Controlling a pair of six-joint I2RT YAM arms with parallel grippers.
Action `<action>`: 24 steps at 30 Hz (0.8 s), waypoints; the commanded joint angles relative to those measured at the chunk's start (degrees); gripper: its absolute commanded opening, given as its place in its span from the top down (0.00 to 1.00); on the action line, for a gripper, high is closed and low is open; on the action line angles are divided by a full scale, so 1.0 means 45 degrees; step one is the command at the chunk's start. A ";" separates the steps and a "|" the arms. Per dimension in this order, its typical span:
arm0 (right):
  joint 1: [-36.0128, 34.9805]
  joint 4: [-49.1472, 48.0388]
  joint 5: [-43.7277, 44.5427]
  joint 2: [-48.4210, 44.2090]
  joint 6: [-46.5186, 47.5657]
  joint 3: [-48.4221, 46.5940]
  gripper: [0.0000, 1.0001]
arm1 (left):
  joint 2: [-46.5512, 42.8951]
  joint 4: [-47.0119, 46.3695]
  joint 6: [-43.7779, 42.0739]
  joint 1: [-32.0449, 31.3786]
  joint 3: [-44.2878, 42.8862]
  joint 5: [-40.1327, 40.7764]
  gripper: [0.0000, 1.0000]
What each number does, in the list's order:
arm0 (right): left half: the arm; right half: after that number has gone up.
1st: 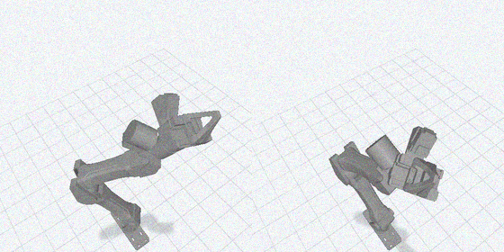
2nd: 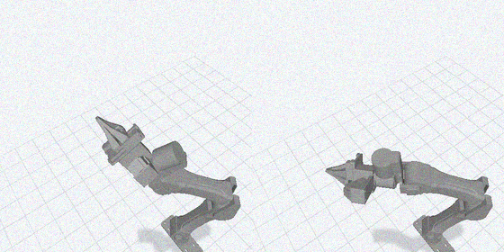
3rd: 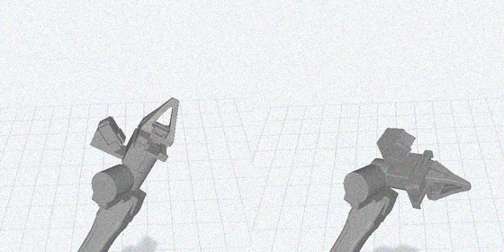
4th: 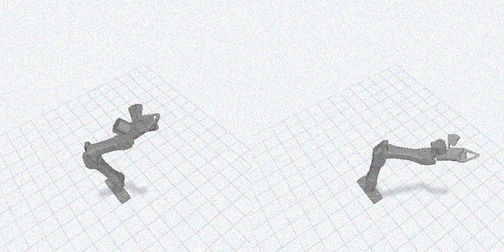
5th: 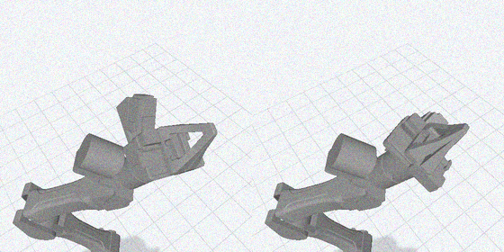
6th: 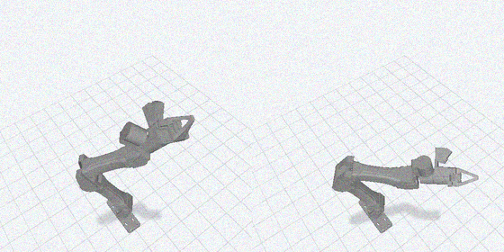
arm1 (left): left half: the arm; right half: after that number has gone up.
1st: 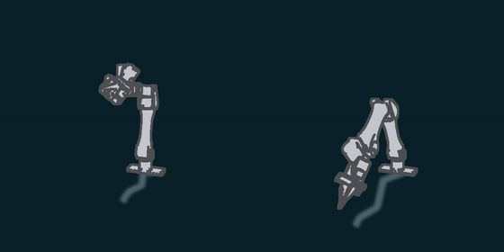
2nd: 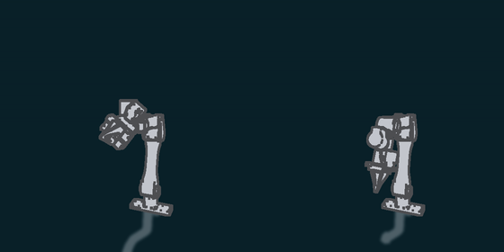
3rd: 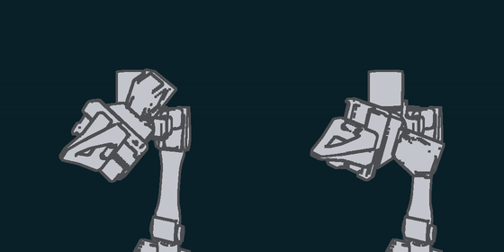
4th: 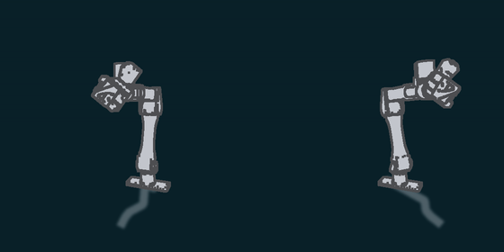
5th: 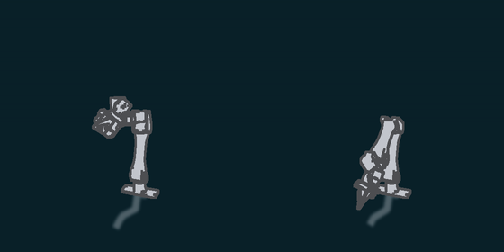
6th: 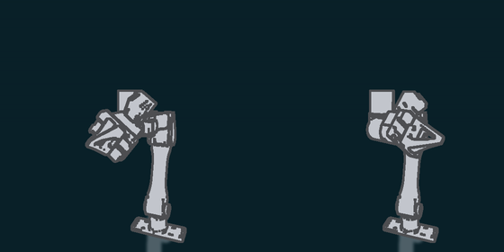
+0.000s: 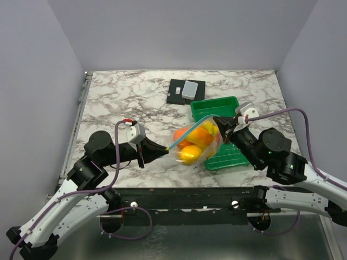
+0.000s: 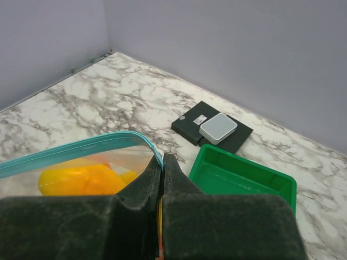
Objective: Place the food in the zip-top bag and seal the zipper
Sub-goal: Zip the zipper food storage bag.
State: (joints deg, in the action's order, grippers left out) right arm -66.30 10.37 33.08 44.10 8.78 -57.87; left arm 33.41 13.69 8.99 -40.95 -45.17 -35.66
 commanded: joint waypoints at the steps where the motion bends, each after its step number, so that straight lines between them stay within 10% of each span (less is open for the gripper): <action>1: 0.0203 -0.1990 0.3335 -0.0303 0.1133 0.0051 0.99 | -0.0362 0.1102 0.0385 0.0028 0.0154 0.0470 1.00; 24: 0.0202 -0.3794 0.4822 -0.0145 0.2024 0.0475 1.00 | -0.0093 0.1117 0.0499 0.0018 0.0160 0.1002 0.96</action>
State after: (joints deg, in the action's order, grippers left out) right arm -66.43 -2.00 48.77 44.97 17.56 -54.89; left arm 33.06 14.41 10.31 -40.95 -45.17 -31.40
